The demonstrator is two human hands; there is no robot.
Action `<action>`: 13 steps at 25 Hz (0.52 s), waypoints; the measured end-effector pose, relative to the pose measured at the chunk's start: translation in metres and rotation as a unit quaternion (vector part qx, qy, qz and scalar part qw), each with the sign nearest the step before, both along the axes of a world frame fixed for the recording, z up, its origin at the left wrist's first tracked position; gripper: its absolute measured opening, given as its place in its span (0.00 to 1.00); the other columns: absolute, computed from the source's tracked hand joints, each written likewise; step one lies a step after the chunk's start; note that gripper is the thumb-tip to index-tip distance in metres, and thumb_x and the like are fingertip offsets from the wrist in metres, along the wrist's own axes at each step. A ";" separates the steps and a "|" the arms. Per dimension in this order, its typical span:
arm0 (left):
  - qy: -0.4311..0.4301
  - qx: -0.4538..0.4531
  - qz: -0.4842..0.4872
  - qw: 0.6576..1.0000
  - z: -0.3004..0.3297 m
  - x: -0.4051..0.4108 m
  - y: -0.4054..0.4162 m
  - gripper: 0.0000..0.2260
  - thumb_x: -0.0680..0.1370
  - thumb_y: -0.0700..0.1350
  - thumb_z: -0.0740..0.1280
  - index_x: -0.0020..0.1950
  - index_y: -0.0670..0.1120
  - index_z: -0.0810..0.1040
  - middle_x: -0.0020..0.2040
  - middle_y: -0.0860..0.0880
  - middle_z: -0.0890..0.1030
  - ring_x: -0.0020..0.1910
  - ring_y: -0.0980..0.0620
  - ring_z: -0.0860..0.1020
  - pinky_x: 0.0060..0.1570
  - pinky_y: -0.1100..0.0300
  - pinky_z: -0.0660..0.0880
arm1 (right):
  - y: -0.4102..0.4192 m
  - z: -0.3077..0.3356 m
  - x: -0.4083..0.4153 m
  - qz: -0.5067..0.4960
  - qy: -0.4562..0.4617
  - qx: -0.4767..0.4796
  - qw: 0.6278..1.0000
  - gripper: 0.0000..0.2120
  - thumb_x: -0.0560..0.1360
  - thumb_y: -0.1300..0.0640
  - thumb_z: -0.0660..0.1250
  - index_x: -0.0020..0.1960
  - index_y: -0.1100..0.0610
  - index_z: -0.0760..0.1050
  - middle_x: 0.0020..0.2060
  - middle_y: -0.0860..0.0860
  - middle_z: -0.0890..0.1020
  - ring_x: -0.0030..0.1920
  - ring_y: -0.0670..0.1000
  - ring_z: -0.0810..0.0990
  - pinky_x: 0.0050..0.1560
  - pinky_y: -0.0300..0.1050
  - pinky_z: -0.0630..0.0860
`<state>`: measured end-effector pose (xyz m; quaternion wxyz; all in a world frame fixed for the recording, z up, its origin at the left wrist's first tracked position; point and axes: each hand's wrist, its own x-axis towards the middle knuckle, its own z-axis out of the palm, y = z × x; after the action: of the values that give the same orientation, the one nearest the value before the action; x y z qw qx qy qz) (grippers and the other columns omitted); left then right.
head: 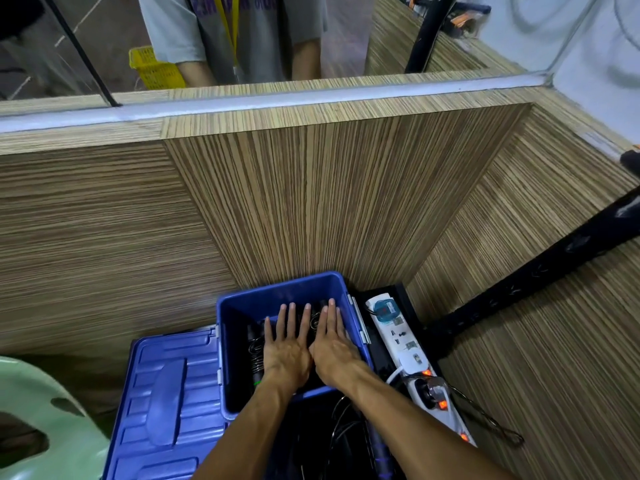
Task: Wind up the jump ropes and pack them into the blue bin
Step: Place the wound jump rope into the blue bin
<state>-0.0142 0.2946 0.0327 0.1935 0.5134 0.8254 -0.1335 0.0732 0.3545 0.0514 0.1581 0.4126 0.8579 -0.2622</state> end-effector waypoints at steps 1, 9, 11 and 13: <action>0.004 -0.003 0.005 1.000 0.004 0.001 0.000 0.37 0.81 0.55 0.53 0.72 0.47 0.25 0.76 0.41 0.31 0.74 0.41 0.30 0.73 0.38 0.39 | -0.001 0.004 0.000 -0.005 0.014 -0.009 1.000 0.45 0.75 0.72 0.61 0.75 0.65 0.29 0.74 0.58 0.26 0.77 0.57 0.32 0.78 0.51 0.47; -0.024 0.074 0.025 0.997 0.031 0.017 -0.018 0.32 0.82 0.60 0.42 0.77 0.44 0.33 0.78 0.41 0.36 0.77 0.43 0.36 0.75 0.41 0.43 | -0.026 0.044 0.064 -0.012 0.238 0.032 0.971 0.29 0.83 0.57 0.56 0.80 0.59 0.48 0.80 0.56 0.42 0.79 0.53 0.50 0.77 0.45 0.56; -0.022 0.136 0.029 0.990 0.033 0.030 -0.027 0.31 0.81 0.61 0.40 0.78 0.44 0.37 0.79 0.41 0.40 0.78 0.43 0.40 0.74 0.42 0.45 | -0.036 0.038 0.089 -0.006 0.264 0.074 0.962 0.31 0.83 0.56 0.58 0.80 0.60 0.48 0.79 0.56 0.41 0.79 0.52 0.41 0.78 0.41 0.45; 0.009 0.227 0.007 0.974 0.034 0.045 -0.036 0.32 0.80 0.61 0.41 0.79 0.43 0.45 0.79 0.40 0.48 0.78 0.41 0.47 0.74 0.41 0.50 | -0.045 0.030 0.112 -0.013 0.250 0.114 0.961 0.32 0.83 0.55 0.59 0.80 0.60 0.46 0.78 0.55 0.40 0.78 0.51 0.36 0.75 0.37 0.37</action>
<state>0.0309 0.2583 0.0668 0.0655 0.5370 0.8393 0.0540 0.1855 0.3098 0.0814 -0.1130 0.3605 0.8887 -0.2596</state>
